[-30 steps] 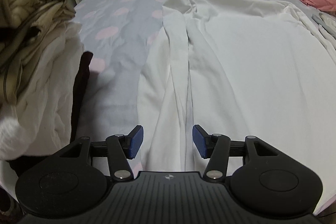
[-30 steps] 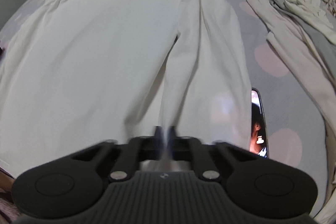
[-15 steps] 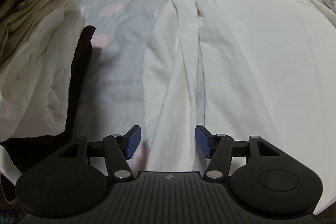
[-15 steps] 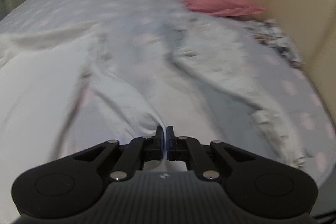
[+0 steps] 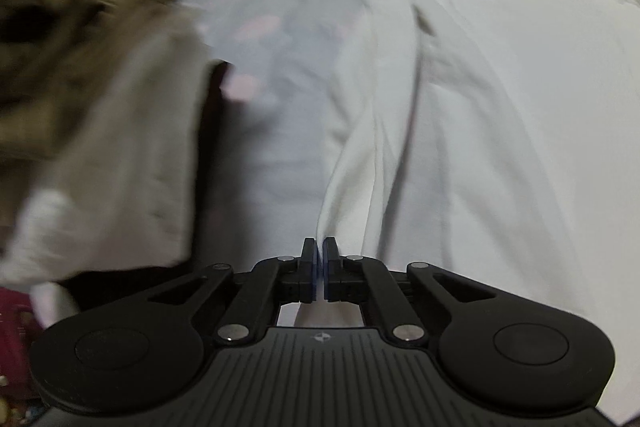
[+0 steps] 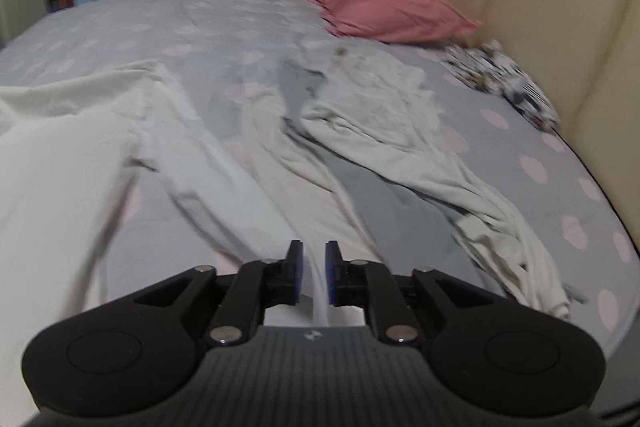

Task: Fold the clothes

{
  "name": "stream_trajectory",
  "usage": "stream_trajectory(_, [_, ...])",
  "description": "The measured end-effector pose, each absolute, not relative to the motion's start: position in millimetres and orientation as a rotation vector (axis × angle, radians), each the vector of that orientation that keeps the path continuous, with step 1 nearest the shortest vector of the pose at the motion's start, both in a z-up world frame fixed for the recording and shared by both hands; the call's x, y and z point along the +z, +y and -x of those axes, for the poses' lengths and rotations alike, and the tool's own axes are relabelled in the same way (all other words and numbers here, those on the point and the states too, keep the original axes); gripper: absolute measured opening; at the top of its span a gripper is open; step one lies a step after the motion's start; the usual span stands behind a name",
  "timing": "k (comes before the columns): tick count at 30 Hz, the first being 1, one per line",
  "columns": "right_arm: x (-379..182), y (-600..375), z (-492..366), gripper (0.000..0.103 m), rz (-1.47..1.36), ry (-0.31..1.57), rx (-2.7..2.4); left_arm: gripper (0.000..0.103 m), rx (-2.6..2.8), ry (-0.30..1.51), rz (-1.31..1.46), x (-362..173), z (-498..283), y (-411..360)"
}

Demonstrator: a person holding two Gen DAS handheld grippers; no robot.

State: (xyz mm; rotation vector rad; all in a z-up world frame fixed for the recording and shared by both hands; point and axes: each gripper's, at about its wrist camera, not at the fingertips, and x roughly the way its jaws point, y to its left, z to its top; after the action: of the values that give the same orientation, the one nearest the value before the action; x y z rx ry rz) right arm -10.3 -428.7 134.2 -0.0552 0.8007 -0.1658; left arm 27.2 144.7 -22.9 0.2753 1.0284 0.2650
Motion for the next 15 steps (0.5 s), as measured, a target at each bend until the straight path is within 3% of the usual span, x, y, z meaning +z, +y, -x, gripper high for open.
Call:
stream_trajectory(2, [136.3,-415.3,17.1,0.033,0.069,0.785,-0.1,0.001,0.349,0.991,-0.335,-16.3,-24.0,146.7])
stream_trajectory(3, [137.2,-408.4,20.6,0.034,0.077,0.778,-0.066,0.001,0.375,0.98,-0.354,-13.8,-22.6,147.4])
stream_trajectory(7, [131.5,-378.3,27.2,0.033,0.061,0.812,0.132,0.003,0.362,0.968,-0.32,-6.6,-13.3,151.9])
stream_trajectory(11, [114.1,-347.1,37.2,0.031,0.087,0.91,0.324,0.017,0.294,0.936,-0.285,4.4,0.4,148.3])
stream_trajectory(15, [90.6,-321.0,47.5,0.025,0.171,1.024,0.432,0.021,0.129,0.913,-0.219,17.6,15.1,142.3])
